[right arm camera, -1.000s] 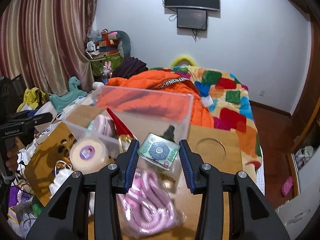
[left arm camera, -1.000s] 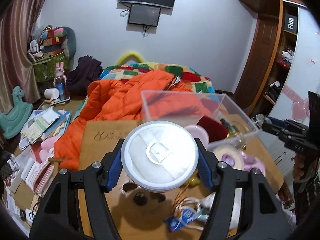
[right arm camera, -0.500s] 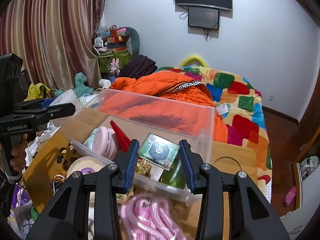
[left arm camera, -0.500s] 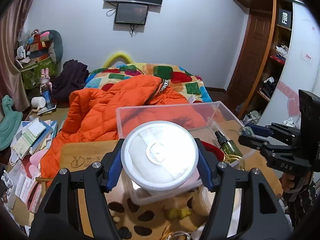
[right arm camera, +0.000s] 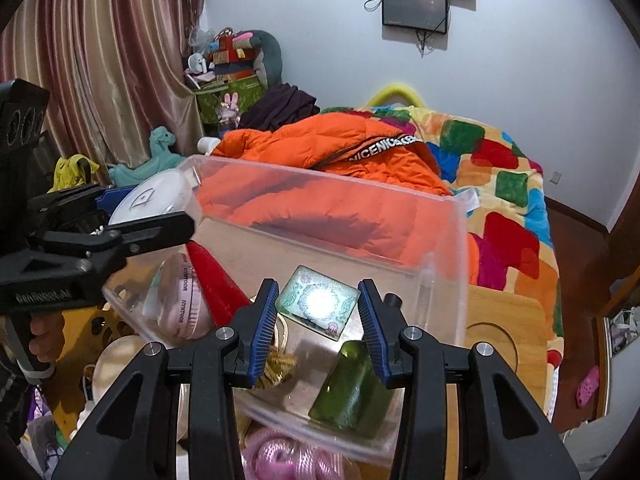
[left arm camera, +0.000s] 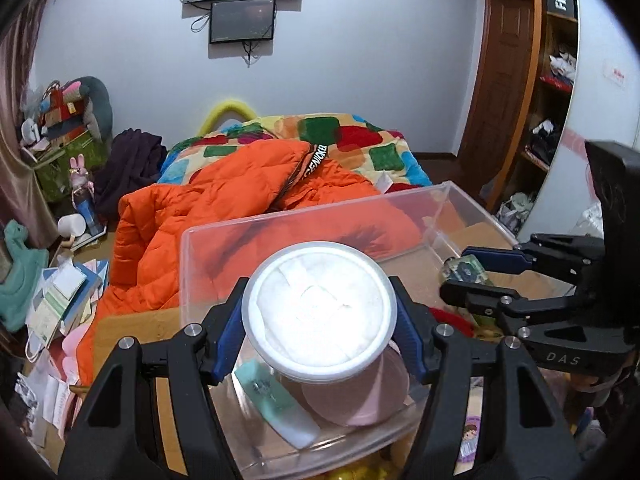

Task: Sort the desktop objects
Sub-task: 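Carry both items over the clear box and open the left tool to drop the white jar, then open the right tool to drop the tin into the box, then withdraw both tools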

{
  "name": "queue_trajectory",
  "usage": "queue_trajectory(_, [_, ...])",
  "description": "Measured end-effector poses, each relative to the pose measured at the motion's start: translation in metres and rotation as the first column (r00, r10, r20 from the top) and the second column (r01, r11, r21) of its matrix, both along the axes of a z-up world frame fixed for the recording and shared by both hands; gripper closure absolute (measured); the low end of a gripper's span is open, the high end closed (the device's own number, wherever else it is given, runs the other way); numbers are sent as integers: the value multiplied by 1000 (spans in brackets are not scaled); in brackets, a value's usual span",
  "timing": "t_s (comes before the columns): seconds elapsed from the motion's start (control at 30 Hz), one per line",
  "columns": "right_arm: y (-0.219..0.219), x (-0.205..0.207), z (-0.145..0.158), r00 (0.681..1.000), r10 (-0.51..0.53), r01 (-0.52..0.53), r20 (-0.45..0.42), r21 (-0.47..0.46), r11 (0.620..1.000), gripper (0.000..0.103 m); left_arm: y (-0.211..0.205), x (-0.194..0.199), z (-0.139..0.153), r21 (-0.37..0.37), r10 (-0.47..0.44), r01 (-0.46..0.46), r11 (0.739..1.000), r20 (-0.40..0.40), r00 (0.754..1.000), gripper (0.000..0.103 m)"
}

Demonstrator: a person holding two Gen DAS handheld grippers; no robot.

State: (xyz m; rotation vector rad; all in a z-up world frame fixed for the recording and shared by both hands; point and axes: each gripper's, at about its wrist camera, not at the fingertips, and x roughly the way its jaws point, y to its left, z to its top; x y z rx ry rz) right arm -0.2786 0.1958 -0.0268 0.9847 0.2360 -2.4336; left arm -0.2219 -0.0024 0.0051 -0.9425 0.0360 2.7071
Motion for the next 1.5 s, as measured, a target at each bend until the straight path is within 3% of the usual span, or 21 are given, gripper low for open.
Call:
queue_trajectory(0.2, [-10,-5,-7,1000,10,-10,3,14,1000,66,4,-6,-8,-12,7,-7,1000,5,1000,38])
queue_trajectory(0.53, [-16,-8,-10,1000,-1,1,-7,27,1000,66,1,-8,-11,30,1,-1,1000,-1,1000,38])
queue_trajectory(0.67, [-18,-9,-11,1000,1,0,-8,34,999,65,7,-6,-8,3,-8,9,1000,-21,1000,31])
queue_trajectory(0.9, [-17,-4,-6,999,-21,22,-29,55,998,60,8,-1,-4,2,-17,17,1000,-29,999,30])
queue_trajectory(1.07, [-14,9,4,993,-57,65,-102,72,995,30,5,6,4,10,-2,3,1000,-39,999,19])
queue_trajectory(1.5, [9,48,27,981,-132,138,-140,31,990,20,-1,49,38,-15,47,-50,999,-135,990,9])
